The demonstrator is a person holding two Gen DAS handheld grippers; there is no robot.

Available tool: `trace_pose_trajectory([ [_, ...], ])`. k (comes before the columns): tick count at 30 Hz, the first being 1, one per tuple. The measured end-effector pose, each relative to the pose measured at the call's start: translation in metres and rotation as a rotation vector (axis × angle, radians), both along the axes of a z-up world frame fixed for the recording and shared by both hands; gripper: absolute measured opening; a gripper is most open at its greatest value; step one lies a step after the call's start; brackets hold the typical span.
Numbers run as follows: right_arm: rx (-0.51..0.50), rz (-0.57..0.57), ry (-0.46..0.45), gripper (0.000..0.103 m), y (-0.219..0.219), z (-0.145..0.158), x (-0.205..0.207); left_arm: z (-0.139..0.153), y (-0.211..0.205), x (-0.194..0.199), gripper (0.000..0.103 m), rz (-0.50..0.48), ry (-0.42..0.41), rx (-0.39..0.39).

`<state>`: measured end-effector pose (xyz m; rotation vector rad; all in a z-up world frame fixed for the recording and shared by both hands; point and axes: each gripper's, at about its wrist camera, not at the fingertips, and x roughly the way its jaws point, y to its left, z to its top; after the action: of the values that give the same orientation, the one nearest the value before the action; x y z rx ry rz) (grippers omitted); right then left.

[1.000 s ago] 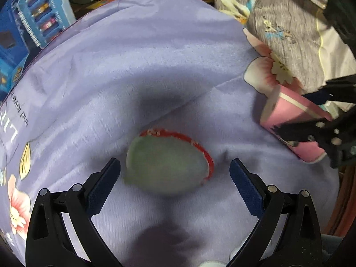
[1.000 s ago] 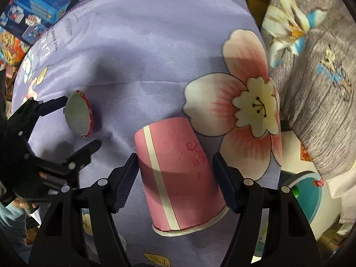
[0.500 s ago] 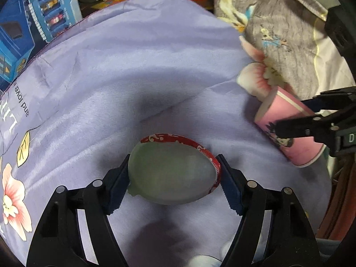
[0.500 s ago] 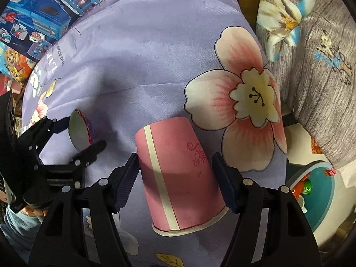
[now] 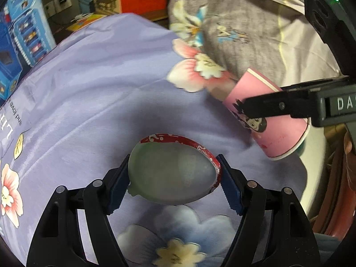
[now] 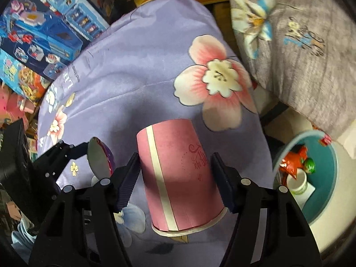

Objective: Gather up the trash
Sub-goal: 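Carry both cups over the wastebasket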

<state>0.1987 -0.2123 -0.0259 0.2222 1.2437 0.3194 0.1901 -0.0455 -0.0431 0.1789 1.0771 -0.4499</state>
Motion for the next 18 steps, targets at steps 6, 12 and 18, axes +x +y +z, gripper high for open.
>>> trace_pose_trajectory([
  [6,0.062,-0.08,-0.038,0.062,-0.043,0.014,-0.028,0.009,-0.038,-0.022,0.074,-0.059,-0.006,-0.009],
  [12,0.115,-0.174,-0.057,0.062,-0.101,0.019,-0.057,0.017,-0.085,-0.039,0.074,-0.128,-0.006,-0.011],
  [18,0.151,-0.266,-0.074,0.062,-0.159,0.018,-0.078,0.018,-0.131,-0.055,0.074,-0.197,-0.009,0.013],
])
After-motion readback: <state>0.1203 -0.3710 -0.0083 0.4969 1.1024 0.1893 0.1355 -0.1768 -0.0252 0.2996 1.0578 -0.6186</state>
